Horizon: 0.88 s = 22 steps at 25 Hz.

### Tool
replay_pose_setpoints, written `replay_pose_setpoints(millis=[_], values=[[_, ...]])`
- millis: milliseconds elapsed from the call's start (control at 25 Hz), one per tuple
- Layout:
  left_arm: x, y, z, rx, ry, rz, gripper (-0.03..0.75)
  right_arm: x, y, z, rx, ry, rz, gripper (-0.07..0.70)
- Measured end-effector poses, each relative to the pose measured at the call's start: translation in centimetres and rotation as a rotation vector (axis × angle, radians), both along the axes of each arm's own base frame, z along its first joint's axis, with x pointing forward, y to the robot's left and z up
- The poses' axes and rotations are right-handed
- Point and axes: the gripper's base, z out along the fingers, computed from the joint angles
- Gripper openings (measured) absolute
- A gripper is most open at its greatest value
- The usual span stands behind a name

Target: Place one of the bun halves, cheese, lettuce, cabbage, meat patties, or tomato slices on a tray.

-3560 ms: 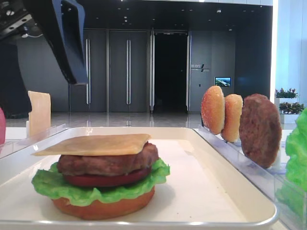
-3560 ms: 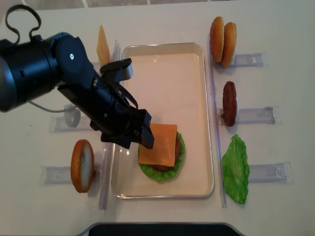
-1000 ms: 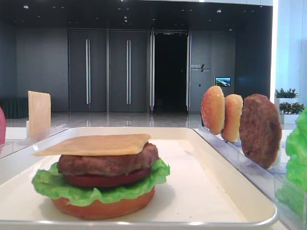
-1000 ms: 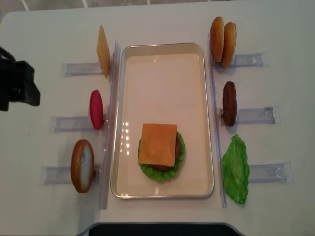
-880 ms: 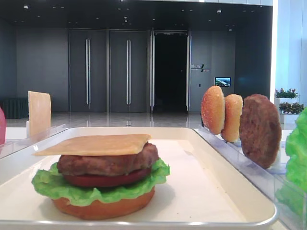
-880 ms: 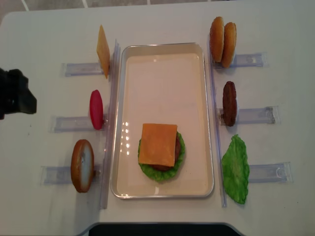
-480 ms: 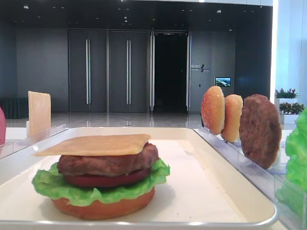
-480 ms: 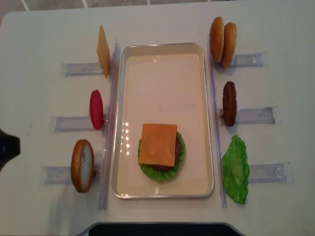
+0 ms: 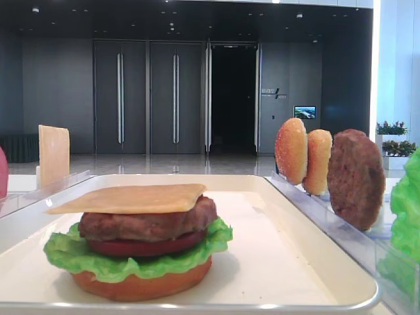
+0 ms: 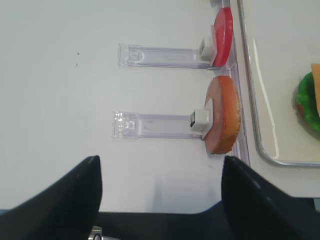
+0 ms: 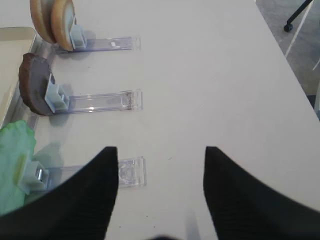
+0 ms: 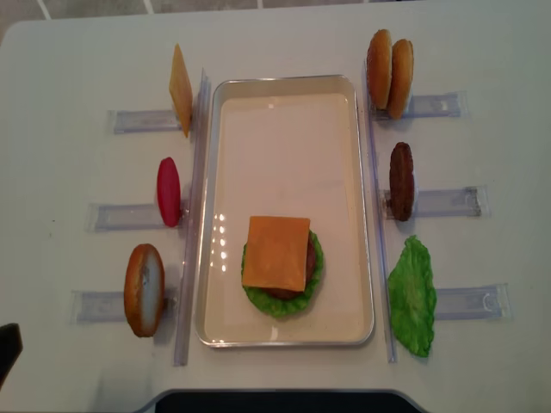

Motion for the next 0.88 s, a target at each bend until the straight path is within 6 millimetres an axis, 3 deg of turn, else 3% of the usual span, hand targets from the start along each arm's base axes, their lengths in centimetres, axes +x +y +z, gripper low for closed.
replay_pose_setpoints(millis=[400,560,880], values=[[-1.8,0.0,-3.0,0.066,-0.086,-0.055,0.557,0.0,0.0,0.0,0.000,0.000,0.000,0.398],[-2.3,0.0,-3.0,0.072,-0.190,-0.057,0.538,0.0,0.0,0.0,0.000,0.000,0.000,0.398],[-1.7,0.0,-3.4,0.079,-0.227,-0.067,0.524,0.0,0.0,0.0,0.000,0.000,0.000,0.398]])
